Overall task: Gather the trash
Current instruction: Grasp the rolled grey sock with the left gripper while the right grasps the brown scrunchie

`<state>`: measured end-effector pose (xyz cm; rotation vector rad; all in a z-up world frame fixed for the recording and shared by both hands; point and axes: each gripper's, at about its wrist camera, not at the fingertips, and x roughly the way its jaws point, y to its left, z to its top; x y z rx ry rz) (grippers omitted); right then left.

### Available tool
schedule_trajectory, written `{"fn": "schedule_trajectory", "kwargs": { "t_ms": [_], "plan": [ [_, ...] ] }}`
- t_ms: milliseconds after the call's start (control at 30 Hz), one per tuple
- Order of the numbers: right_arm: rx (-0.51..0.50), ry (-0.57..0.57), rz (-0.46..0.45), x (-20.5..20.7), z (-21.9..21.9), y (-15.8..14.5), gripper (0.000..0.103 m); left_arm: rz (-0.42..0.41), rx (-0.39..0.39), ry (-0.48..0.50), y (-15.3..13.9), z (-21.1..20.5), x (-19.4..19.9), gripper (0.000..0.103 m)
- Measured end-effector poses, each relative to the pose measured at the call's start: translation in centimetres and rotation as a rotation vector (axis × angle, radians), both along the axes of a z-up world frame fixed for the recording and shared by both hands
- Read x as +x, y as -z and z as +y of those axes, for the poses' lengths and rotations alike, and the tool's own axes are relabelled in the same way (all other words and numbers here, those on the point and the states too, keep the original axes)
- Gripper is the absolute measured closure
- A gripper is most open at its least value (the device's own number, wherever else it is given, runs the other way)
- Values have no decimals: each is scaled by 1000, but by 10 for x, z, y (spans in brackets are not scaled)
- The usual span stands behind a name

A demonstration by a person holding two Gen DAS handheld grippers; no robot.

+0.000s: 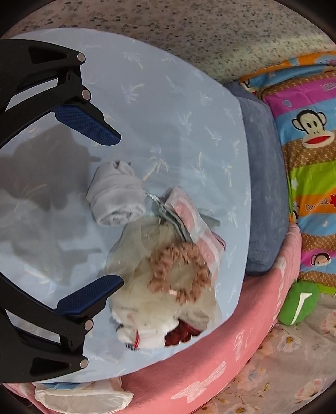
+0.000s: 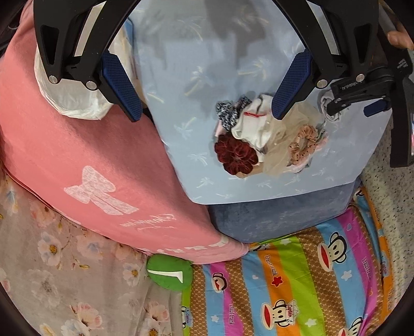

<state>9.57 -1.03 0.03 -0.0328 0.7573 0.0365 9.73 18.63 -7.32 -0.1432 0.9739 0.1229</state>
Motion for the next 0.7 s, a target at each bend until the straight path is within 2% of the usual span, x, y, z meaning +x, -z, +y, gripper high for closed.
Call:
{"fn": "schedule_trajectory", "kwargs": {
  "t_ms": [100,167,267,300,467,700],
  "plan": [
    [16,-39,-4,15,23,4,7,28,-40,-3,9,11,6,8],
    [19,-59,-4,24,38,6,11,39,-67,5,13,15,7,13],
    [20,-92,-5,40,60,10,15,56,-125,30,18,20,9,23],
    [15,-101,-5,45,66,11,17,60,-141,36,19,21,9,31],
    [34,-146,42,72,90,25,39,66,-198,53,22,29,7,46],
    [60,-201,119,96,117,52,58,52,-246,97,17,35,9,64]
  ]
}}
